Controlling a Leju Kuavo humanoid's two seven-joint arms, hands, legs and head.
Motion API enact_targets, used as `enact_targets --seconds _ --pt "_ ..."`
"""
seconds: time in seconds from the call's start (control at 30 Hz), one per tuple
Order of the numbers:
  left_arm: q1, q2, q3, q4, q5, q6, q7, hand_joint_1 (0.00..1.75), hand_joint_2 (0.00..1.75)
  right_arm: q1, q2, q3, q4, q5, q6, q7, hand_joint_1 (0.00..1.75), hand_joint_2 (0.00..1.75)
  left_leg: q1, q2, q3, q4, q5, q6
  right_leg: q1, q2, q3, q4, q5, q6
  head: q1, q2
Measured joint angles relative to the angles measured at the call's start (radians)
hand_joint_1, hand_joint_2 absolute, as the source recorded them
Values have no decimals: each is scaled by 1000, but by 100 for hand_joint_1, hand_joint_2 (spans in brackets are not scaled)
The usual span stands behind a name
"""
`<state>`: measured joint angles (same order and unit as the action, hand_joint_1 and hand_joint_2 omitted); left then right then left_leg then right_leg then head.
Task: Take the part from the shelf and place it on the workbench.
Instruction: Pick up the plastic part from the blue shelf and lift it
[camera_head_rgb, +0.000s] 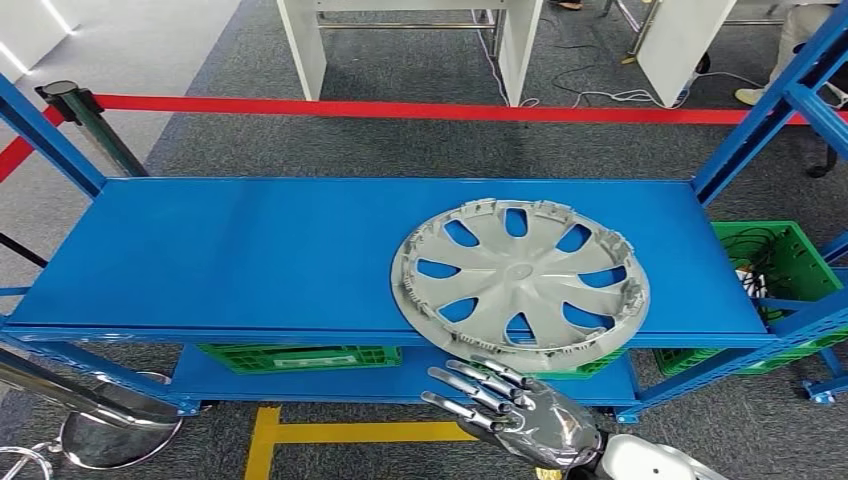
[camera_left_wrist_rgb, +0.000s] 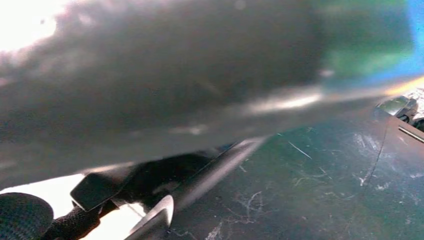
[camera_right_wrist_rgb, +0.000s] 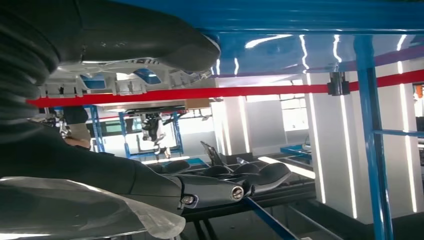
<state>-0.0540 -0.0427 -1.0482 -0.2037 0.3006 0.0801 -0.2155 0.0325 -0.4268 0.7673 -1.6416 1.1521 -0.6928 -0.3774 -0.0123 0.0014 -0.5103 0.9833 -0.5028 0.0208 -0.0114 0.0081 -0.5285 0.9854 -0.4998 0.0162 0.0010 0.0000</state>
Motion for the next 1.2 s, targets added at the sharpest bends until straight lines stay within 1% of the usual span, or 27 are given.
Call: enact_targets --seconds 0.2,0.4,0.67,0.77,0.87,1.2 --pt "-1 1 -2 0 0 0 1 0 0 -5 -6 7 2 0 0 9 0 175 0 0 0 0 0 0 0 0 0 0 0 0 0 0" --pt "-1 2 -2 1 -4 3 22 0 0 -4 -41 35 3 21 -6 84 0 175 0 0 0 0 0 0 0 0 0 0 0 0 0 0" --pt "-3 2 -8 2 -12 1 45 0 0 6 -58 32 4 58 -9 124 0 175 0 0 0 0 0 0 0 0 -1 0 0 0 0 0" --pt "-4 3 -8 4 -10 31 85 0 0 12 -50 22 15 121 -10 153 0 175 0 0 0 0 0 0 0 0 0 0 0 0 1 0" --pt "-4 5 -8 7 -2 73 133 0 0 27 -28 9 41 196 -8 188 0 175 0 0 -1 0 0 0 0 -1 -1 0 0 0 1 0" --pt "-5 10 -7 11 4 83 151 0 0 50 -5 -11 57 212 -10 204 0 175 0 0 -1 0 0 0 0 -1 -1 0 0 0 0 0"
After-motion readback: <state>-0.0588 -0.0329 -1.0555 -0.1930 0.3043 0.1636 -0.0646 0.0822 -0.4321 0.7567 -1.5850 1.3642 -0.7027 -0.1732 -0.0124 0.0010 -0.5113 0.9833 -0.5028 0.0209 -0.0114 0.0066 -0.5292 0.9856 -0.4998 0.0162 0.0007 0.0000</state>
